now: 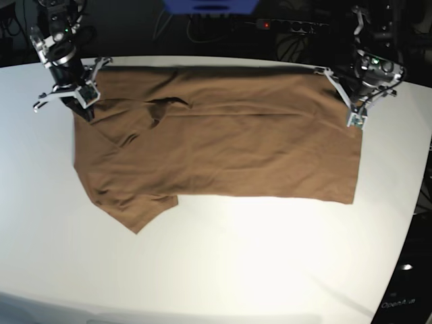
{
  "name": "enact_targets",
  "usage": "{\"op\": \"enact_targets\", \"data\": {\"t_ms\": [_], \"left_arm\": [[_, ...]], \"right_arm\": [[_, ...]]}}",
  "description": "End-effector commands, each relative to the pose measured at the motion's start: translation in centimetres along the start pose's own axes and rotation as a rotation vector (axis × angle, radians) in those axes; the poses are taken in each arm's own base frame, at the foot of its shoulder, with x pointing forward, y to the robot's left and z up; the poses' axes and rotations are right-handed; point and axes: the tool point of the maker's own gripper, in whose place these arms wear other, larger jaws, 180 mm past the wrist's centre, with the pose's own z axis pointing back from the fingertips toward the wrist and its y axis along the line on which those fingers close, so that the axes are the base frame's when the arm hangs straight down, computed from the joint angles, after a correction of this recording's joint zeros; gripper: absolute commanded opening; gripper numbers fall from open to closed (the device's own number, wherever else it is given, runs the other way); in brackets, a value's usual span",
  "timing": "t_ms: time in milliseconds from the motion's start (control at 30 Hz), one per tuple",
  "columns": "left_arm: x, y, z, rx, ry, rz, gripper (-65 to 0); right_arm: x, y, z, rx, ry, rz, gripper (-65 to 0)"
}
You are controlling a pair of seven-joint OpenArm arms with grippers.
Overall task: Fold the T-shirt properly
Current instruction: 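Drag the shirt toward the robot with both grippers, then lower it, then release the collar edge and move both grippers to the hem corners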
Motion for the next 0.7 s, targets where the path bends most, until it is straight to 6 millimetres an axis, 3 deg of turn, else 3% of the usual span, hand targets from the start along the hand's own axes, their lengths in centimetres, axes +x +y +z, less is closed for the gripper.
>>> {"op": "enact_targets", "data": {"t_ms": [0, 100, 300, 400, 500, 600, 667], "left_arm": [[1.2, 0.6, 0.7, 0.021, -0.042, -0.010, -60.8], [2.5, 0.8, 1.5, 0.034, -0.085, -0.021, -60.8], [3.2, 1.1, 2.1, 0.048, -0.108, -0.020, -60.8], [3.3, 3.9, 3.2, 0.116, -0.131, 0.027, -60.8], [5.5, 7.3, 4.3, 0.194, -0.193, 0.072, -60.7], [7.1, 9.5, 5.1, 0.223, -0.183, -0.008, -59.3], [8.3, 10.6, 5.7, 0.241, -0.152, -0.074, -53.4]], "right_arm": [[0.6, -0.8, 0.2, -0.021, -0.028, 0.009, -64.3], [0.7, -0.8, 0.1, -0.019, -0.030, 0.009, -64.3], [0.6, -0.8, 0.2, -0.019, -0.027, 0.009, -64.3], [0.6, -0.8, 0.2, -0.020, -0.026, 0.010, -64.3], [0.6, -1.4, 0.1, -0.037, -0.026, 0.012, -63.3], [1.7, -3.9, -0.4, -0.102, -0.038, 0.022, -54.3], [2.0, -5.3, -0.9, -0.134, -0.029, 0.022, -44.8]]}}
